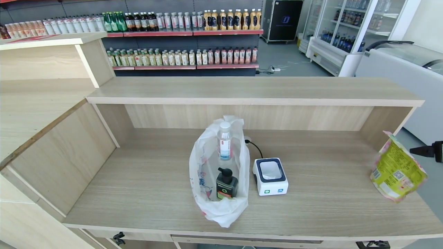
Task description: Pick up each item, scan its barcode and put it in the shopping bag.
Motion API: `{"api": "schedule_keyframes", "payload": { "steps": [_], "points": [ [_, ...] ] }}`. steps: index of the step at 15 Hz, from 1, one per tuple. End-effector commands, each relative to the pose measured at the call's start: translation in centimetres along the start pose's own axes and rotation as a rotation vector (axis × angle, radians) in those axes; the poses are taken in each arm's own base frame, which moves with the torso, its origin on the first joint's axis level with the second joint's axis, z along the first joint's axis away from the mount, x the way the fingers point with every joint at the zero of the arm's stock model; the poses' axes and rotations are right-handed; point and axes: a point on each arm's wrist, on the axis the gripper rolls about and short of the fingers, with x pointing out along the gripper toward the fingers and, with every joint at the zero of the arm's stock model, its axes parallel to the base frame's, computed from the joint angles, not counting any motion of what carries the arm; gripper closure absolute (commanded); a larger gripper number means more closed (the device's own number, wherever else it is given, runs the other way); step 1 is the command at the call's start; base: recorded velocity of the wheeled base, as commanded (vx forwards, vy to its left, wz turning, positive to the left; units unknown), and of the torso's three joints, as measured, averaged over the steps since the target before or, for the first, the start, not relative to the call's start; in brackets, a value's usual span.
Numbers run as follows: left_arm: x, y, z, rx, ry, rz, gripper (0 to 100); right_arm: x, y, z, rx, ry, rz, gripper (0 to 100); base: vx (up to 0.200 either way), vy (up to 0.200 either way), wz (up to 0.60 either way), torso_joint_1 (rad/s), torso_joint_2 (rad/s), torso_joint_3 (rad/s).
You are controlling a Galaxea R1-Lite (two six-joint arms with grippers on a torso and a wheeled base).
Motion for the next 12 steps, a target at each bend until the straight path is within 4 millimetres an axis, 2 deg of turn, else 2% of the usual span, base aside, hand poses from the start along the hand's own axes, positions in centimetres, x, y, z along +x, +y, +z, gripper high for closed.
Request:
{"api": "schedule_keyframes", "payload": {
  "steps": [1,5,12],
  "points": [
    [0.0,0.0,0.0,0.0,0.001,0.0,0,1.3,-0.3,0.0,0.003,0.015,0.009,0,0.0,0.0,0.0,0.0,0.0,0.0],
    [0.0,0.0,0.0,0.0,0.001,0.0,0,3.6,-0.2,-1.2,0.017,0.054,0.093,0,0.0,0.0,0.0,0.0,0.0,0.0],
    [0.0,0.0,0.0,0.0,0.001,0.0,0,7.2,-0.3,-2.8,0.025,0.087,0.136,0,0.0,0.0,0.0,0.0,0.0,0.0]
  ]
}}
